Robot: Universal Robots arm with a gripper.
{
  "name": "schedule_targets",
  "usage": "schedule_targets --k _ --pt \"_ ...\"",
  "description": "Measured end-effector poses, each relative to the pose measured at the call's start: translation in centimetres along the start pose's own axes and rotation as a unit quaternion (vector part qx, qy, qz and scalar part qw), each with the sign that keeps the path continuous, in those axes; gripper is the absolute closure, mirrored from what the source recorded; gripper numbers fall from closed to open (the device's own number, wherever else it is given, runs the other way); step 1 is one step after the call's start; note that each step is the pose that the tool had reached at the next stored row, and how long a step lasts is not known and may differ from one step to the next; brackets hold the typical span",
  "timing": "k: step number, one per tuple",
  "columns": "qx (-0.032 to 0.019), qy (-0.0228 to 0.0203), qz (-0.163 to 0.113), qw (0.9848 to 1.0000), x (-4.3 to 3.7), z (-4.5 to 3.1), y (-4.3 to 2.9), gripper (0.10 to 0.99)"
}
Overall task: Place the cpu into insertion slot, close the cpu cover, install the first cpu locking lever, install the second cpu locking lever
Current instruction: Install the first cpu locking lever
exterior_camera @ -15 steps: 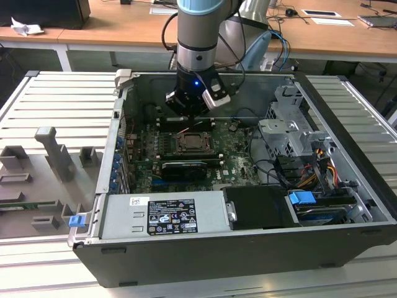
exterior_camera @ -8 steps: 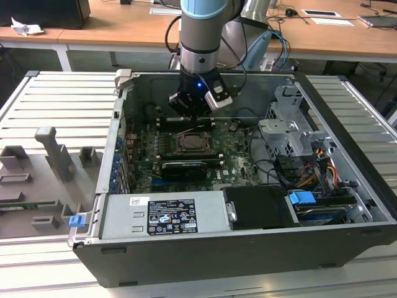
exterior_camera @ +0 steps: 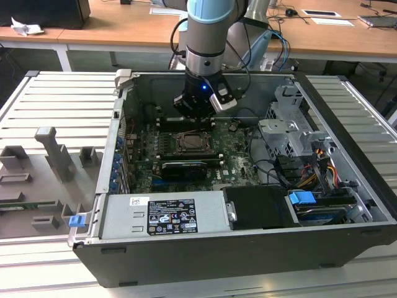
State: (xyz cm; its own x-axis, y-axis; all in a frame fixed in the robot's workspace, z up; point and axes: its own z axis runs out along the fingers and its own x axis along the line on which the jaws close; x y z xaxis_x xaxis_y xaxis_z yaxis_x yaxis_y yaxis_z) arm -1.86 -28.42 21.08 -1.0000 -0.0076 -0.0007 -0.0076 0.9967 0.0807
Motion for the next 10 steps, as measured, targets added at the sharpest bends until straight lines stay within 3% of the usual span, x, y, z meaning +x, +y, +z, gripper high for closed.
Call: schedule_targets --k 10 --pt "0.0 -0.0005 0.006 1.0 -0.16 0.56 -0.05 0.98"
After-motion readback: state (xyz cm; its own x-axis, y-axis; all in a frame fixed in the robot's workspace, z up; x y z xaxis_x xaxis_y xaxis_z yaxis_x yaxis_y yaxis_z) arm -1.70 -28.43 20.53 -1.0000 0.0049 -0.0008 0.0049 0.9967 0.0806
